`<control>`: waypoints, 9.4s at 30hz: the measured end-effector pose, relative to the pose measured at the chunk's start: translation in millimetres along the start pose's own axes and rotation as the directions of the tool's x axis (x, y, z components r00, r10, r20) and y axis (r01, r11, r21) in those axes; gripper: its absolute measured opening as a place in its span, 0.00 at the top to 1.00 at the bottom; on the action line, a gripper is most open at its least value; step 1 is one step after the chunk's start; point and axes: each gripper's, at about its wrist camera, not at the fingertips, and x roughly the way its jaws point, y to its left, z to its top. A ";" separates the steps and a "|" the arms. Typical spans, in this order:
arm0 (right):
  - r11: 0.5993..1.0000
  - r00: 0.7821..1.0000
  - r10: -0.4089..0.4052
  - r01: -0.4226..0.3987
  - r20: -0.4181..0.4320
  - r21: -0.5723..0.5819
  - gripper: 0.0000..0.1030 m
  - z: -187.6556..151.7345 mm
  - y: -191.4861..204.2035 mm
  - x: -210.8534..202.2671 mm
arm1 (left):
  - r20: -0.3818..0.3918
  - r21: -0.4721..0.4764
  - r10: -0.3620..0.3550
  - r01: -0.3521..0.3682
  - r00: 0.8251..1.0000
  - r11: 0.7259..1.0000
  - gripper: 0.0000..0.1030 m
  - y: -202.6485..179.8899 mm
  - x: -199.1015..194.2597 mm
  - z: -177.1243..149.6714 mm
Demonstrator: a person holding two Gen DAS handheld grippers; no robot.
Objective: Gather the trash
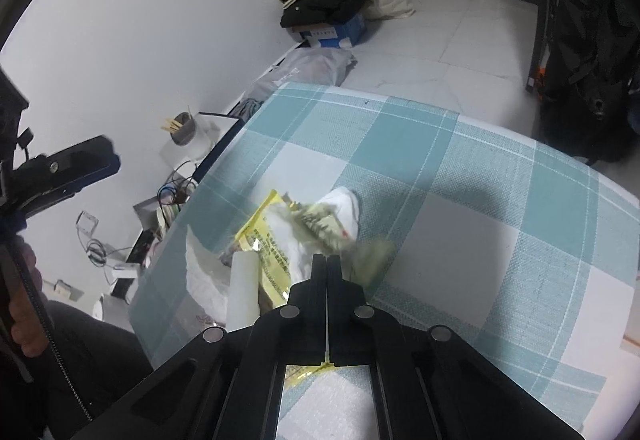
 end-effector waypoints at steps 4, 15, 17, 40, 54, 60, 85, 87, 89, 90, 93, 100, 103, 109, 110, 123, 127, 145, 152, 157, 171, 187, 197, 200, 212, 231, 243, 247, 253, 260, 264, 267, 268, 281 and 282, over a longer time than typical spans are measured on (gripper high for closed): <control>1.000 1.000 -0.015 0.015 0.025 0.009 0.97 -1.0 -4.1 -5.3 | -0.008 -0.005 0.000 0.000 1.000 1.000 0.41 -2.3 2.8 0.6; 0.995 0.995 -0.099 0.099 -0.003 -0.031 0.76 6.3 -10.7 14.7 | -0.029 -0.026 0.024 -0.025 0.999 0.999 0.41 1.0 9.3 1.0; 0.995 0.996 -0.090 0.090 -0.006 -0.045 0.75 8.8 -9.5 18.6 | -0.027 -0.032 0.025 -0.025 0.999 0.999 0.41 1.7 8.8 0.9; 0.993 0.992 -0.095 0.088 -0.086 -0.084 0.80 4.7 -1.8 32.1 | -0.045 -0.056 0.015 -0.017 0.999 0.998 0.41 6.6 12.6 2.4; 0.994 0.996 -0.091 0.089 0.021 0.060 0.80 0.3 -46.4 -23.4 | -0.197 0.078 -0.042 0.058 0.980 0.995 0.41 -40.4 55.4 -5.3; 0.986 0.992 -0.115 0.108 0.045 0.130 0.80 -5.3 -80.5 -47.1 | -0.314 0.113 0.008 0.029 0.949 0.993 0.41 -57.1 98.9 -14.7; 0.970 0.966 -0.238 0.231 0.102 0.073 0.80 -22.5 -89.0 -89.7 | -0.269 0.353 0.264 -0.160 0.926 0.922 0.68 -89.7 130.5 -38.2; 0.970 0.965 -0.241 0.235 0.103 0.063 0.80 -22.9 -85.6 -89.9 | -0.269 0.354 0.249 -0.145 0.930 0.924 0.82 -90.3 128.8 -38.8; 0.971 0.966 -0.237 0.232 0.106 0.057 0.80 -22.5 -83.6 -89.7 | -0.270 0.356 0.242 -0.137 0.932 0.925 0.86 -91.5 129.8 -39.3; 0.971 0.965 -0.238 0.233 0.106 0.055 0.80 -21.9 -83.3 -89.5 | -0.271 0.354 0.236 -0.131 0.933 0.926 0.92 -92.4 128.4 -40.0; 0.971 0.965 -0.237 0.232 0.110 0.053 0.80 -21.1 -83.5 -90.4 | -0.278 0.342 0.217 -0.115 0.936 0.933 0.96 -91.6 131.8 -37.4; 0.969 0.961 -0.246 0.240 0.128 0.059 0.80 -19.9 -83.5 -96.4 | -0.243 0.320 0.167 -0.083 0.956 0.944 0.98 -95.7 124.9 -33.0; 0.967 0.958 -0.253 0.247 0.137 0.058 0.80 -18.8 -79.4 -99.0 | -0.212 0.329 0.144 -0.068 0.967 0.942 0.98 -101.9 117.3 -31.5; 0.967 0.951 -0.256 0.248 0.173 0.063 0.80 -16.0 -65.2 -107.5 | -0.161 0.309 0.075 -0.022 0.984 0.951 0.98 -106.6 96.8 -29.8; 0.967 0.951 -0.254 0.245 0.179 0.067 0.80 -16.1 -63.4 -109.3 | -0.143 0.307 0.065 -0.018 0.988 0.952 0.98 -107.5 90.6 -29.9; 0.972 0.926 -0.224 0.190 0.303 0.137 0.80 -43.5 -26.2 -154.6 | 0.047 0.330 0.028 -0.042 0.999 0.943 0.98 -99.7 15.4 -29.9; 0.968 0.923 -0.236 0.194 0.305 0.162 0.80 -62.1 -16.0 -163.6 | 0.064 0.296 -0.014 -0.006 0.998 0.955 0.98 -96.3 -5.5 -32.5; 0.959 0.864 -0.272 0.207 0.424 0.193 0.80 -107.2 32.7 -232.2 | 0.130 0.351 -0.142 0.088 0.981 0.932 0.98 -116.1 -64.1 -62.4; 0.944 0.822 -0.320 0.234 0.471 0.234 0.80 -130.1 23.5 -280.1 | 0.091 0.413 -0.247 0.189 0.965 0.891 0.98 -160.1 -77.1 -67.9; 0.913 0.787 -0.392 0.267 0.477 0.310 0.80 -158.3 1.6 -312.3 | -0.001 0.440 -0.337 0.303 0.941 0.845 0.98 -200.1 -71.6 -74.2; 0.742 0.753 -0.601 0.403 0.267 0.535 0.80 -230.7 -98.3 -318.3 | -0.451 0.440 -0.357 0.552 0.818 0.709 0.98 -302.8 27.7 -126.7; 0.636 0.895 -0.439 0.247 0.080 0.731 0.80 -322.4 -231.7 -240.8 | -0.692 0.423 -0.138 0.552 0.709 0.719 0.98 -361.4 136.3 -201.3; 0.610 0.965 -0.263 0.157 0.012 0.777 0.80 -349.9 -272.9 -168.3 | -0.753 0.403 -0.033 0.500 0.657 0.766 0.98 -356.6 188.5 -226.9; 0.600 0.972 -0.234 0.151 -0.009 0.785 0.79 -351.7 -280.0 -151.3 | -0.754 0.421 -0.001 0.484 0.657 0.767 0.98 -358.1 193.6 -229.6; 0.594 0.973 -0.230 0.158 -0.023 0.789 0.68 -357.8 -295.5 -135.9 | -0.772 0.424 0.043 0.463 0.634 0.778 0.98 -360.5 215.7 -241.8; 0.530 0.935 -0.355 0.192 0.011 0.826 0.24 -377.4 -296.6 -178.4 | -0.800 0.449 0.155 0.406 0.580 0.796 0.98 -359.9 229.8 -264.8; 0.532 0.934 -0.358 0.197 0.007 0.824 0.18 -371.2 -295.2 -176.2 | -0.781 0.452 0.145 0.389 0.608 0.803 0.58 -354.5 227.6 -263.0; 0.529 0.933 -0.359 0.192 0.013 0.827 0.16 -372.0 -292.5 -177.2 | -0.763 0.463 0.148 0.372 0.629 0.805 0.58 -352.2 222.9 -259.1; 0.527 0.929 -0.369 0.191 0.021 0.828 0.13 -370.9 -285.4 -189.7 | -0.696 0.503 0.116 0.365 0.709 0.783 0.58 -354.0 197.3 -241.3; 0.539 0.915 -0.396 0.170 0.070 0.825 0.09 -361.7 -264.5 -215.9 | -0.539 0.589 0.052 0.332 0.841 0.737 0.58 -354.1 145.8 -218.1; 0.559 0.893 -0.440 0.189 0.095 0.807 0.09 -349.9 -245.8 -235.5 | -0.438 0.617 0.019 0.285 0.899 0.734 0.45 -347.5 114.8 -201.0; 0.585 0.872 -0.473 0.201 0.129 0.786 0.09 -337.3 -229.0 -254.2 | -0.350 0.622 -0.029 0.255 0.936 0.740 0.42 -343.0 85.7 -186.2; 0.595 0.863 -0.486 0.209 0.140 0.777 0.09 -332.4 -222.7 -260.6 | -0.328 0.622 -0.045 0.251 0.944 0.742 0.41 -340.9 76.8 -181.4; 0.741 0.728 -0.579 0.281 0.368 0.610 0.09 -241.3 -108.0 -320.6 | 0.021 0.526 -0.191 0.151 0.981 0.837 0.24 -263.8 -22.1 -111.5; 0.753 0.723 -0.572 0.277 0.386 0.597 0.09 -234.9 -99.8 -321.7 | 0.047 0.519 -0.183 0.133 0.982 0.844 0.21 -256.7 -26.1 -106.8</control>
